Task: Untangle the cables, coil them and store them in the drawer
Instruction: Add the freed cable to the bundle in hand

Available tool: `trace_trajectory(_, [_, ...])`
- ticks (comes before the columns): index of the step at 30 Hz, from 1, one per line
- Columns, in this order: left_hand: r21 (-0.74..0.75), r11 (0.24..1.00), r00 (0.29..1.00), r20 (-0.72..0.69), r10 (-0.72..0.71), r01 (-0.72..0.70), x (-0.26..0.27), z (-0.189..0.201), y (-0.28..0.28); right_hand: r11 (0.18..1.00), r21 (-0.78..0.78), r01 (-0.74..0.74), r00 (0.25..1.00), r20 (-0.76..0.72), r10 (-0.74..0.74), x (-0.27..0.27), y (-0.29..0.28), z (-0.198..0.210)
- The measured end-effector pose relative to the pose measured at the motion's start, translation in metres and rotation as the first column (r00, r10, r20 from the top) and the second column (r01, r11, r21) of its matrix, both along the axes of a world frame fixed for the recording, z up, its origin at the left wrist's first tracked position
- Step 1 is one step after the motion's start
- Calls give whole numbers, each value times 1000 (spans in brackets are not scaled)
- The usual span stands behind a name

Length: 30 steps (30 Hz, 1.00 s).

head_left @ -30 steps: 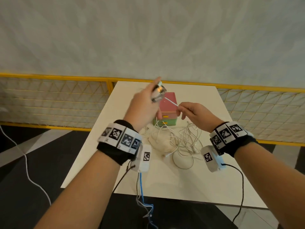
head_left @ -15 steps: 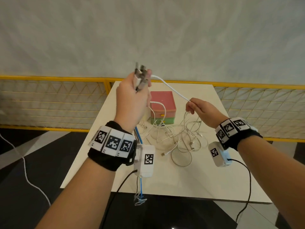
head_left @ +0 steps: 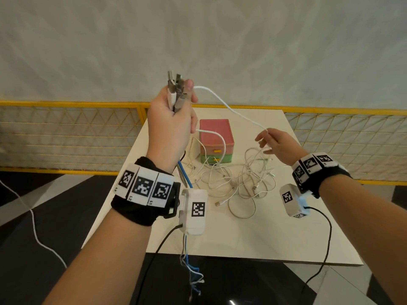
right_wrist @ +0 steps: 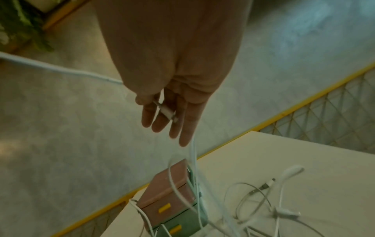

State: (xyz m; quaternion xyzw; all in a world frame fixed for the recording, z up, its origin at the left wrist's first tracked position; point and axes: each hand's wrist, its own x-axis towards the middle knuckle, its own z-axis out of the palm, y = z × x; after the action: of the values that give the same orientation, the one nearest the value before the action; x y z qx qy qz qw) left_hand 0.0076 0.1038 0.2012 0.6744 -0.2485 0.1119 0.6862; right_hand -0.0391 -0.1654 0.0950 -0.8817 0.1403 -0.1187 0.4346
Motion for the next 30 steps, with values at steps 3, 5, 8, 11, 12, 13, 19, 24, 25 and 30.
trace_trajectory(3, [134,987,996,6,-88,86,5,-1,-1,998,-64,7,998,-67,-11,0,2,2])
trace_trajectory(5, [242,959,989,-3,-150,146,5,-6,-4,990,-142,3,1000,-19,-5,-4,9,11])
trace_trajectory(8, [362,904,971,-21,-238,229,0,-12,-6,992,-117,-40,971,229,66,-19,34,39])
trace_trajectory(11, [407,853,940,-50,-337,328,-10,-15,-7,940,-219,-260,917,249,311,-42,74,66])
trace_trajectory(12, [407,846,934,-59,-352,344,-12,-16,-7,915,-235,-329,905,199,377,-50,86,71])
trace_trajectory(13, [398,847,932,-68,-355,352,-13,-16,-5,894,-244,-376,897,145,417,-57,95,74])
trace_trajectory(19, [344,886,950,-105,-293,311,-7,-15,10,659,-429,-618,781,-433,450,-96,113,76])
trace_trajectory(24, [370,796,877,-164,-451,479,-18,-12,7,757,-512,-406,914,-208,349,-88,112,74])
trace_trajectory(25, [377,791,873,-138,-467,483,-21,-12,4,789,-457,-409,912,-186,365,-84,117,73])
trace_trajectory(30, [400,767,862,-165,-479,502,-26,-21,-13,852,-72,-518,853,30,521,-66,150,53])
